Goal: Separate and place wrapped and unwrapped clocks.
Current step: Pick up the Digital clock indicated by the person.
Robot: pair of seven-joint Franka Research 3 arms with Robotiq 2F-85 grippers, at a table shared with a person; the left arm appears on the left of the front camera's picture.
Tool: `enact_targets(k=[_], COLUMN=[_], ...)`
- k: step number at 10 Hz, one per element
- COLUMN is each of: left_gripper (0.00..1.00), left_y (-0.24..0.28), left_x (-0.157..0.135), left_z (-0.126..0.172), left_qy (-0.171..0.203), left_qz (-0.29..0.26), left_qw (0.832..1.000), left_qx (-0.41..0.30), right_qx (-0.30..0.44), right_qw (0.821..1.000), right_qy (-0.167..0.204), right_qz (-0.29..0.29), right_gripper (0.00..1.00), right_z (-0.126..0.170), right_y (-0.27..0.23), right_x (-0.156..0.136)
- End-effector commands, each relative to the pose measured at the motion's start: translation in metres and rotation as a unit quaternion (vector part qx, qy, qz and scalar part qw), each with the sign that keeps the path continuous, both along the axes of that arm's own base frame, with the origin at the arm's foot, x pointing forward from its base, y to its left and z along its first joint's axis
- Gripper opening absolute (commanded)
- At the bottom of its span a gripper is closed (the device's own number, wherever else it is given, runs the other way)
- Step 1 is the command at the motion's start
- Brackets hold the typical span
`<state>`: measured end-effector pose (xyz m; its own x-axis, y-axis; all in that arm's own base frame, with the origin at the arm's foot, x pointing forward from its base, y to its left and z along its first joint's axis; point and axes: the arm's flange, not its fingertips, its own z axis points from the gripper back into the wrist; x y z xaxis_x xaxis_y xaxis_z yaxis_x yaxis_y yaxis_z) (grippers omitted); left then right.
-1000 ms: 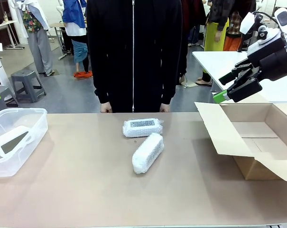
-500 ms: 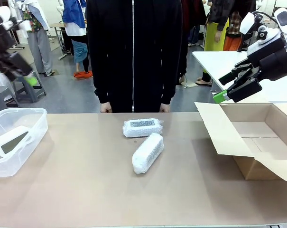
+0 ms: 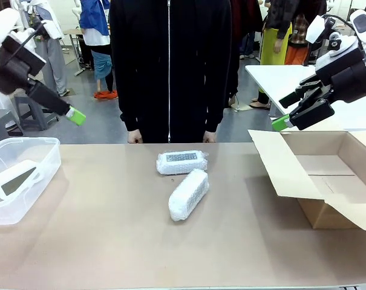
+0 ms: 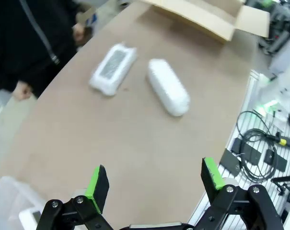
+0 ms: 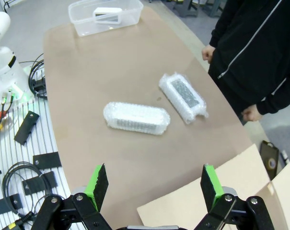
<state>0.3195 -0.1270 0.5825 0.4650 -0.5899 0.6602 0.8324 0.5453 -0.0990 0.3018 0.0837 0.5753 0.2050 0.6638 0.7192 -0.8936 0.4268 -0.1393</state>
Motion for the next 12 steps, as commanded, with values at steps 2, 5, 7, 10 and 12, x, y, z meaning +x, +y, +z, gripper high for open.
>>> enact_targets(k=[2,5,7,10,12], left_gripper=[1.0,1.0,1.0,1.0,1.0], left_y=[0.032,0.043,0.045,0.042,0.042], left_x=[-0.015,-0.014,-0.012,-0.014,-0.014], left_z=[-0.007,-0.008,-0.01,-0.007,-0.007], left_qy=[-0.032,-0.062,-0.051,-0.055,-0.055], left_qz=[-0.043,-0.05,-0.044,-0.042,-0.042], left_qw=[0.998,0.997,0.997,0.997,0.997], left_qx=[-0.023,0.024,0.03,0.021,0.021], right_qx=[0.01,0.01,0.01,0.01,0.01], right_qw=[1.0,1.0,1.0,1.0,1.0], right_qy=[0.003,0.003,0.003,0.003,0.003], right_qz=[0.009,0.009,0.009,0.009,0.009], right_gripper=[1.0,1.0,1.0,1.0,1.0], right_z=[-0.001,-0.001,-0.001,-0.001,-0.001], right_y=[0.0,0.0,0.0,0.0,0.0], right_x=[0.001,0.001,0.001,0.001,0.001])
